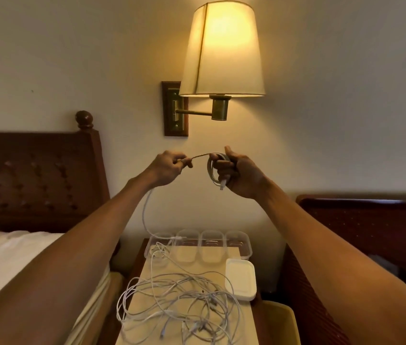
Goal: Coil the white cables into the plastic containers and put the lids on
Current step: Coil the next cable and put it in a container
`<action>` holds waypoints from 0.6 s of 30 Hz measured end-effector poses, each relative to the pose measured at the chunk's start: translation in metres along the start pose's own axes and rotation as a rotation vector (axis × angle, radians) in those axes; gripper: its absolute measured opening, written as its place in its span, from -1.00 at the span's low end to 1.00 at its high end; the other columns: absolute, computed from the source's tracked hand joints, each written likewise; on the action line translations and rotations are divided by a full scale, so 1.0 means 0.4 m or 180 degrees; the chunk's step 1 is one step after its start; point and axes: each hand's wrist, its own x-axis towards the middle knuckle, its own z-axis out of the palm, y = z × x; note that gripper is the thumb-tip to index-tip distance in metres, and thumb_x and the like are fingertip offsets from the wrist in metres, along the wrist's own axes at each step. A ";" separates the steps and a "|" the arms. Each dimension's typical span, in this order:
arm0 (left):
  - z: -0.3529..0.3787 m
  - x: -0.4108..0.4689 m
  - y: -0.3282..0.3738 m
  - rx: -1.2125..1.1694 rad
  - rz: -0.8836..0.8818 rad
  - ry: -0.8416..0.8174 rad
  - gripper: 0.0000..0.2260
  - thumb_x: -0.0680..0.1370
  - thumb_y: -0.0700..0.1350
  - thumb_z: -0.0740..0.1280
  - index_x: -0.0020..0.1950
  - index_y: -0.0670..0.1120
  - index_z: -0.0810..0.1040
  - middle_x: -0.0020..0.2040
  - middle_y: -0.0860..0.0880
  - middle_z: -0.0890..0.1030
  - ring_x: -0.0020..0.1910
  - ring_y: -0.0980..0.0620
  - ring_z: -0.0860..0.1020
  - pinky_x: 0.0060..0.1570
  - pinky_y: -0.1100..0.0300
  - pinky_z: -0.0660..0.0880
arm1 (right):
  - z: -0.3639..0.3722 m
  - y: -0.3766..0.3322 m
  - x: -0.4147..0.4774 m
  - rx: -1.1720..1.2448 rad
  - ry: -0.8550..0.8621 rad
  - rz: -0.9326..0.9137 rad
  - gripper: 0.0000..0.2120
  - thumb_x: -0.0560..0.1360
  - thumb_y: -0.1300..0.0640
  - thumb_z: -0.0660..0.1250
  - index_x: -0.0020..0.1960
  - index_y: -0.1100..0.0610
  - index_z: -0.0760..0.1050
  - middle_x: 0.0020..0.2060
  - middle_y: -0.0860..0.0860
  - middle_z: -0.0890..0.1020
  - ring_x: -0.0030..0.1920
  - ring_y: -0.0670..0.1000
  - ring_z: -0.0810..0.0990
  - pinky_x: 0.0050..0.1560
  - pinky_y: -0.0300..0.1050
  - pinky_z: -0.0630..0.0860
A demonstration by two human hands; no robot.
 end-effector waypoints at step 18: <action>0.035 -0.060 0.158 0.0941 0.0537 -0.1514 -0.78 0.62 -0.24 0.25 0.22 -0.18 0.60 0.15 -0.08 0.58 0.03 0.03 0.54 0.05 0.15 0.51 | 0.038 0.011 0.038 -0.2212 0.1374 -0.0906 -0.67 0.69 0.11 0.06 0.19 0.36 0.43 0.16 0.18 0.61 -0.02 0.02 0.67 -0.05 -0.21 0.58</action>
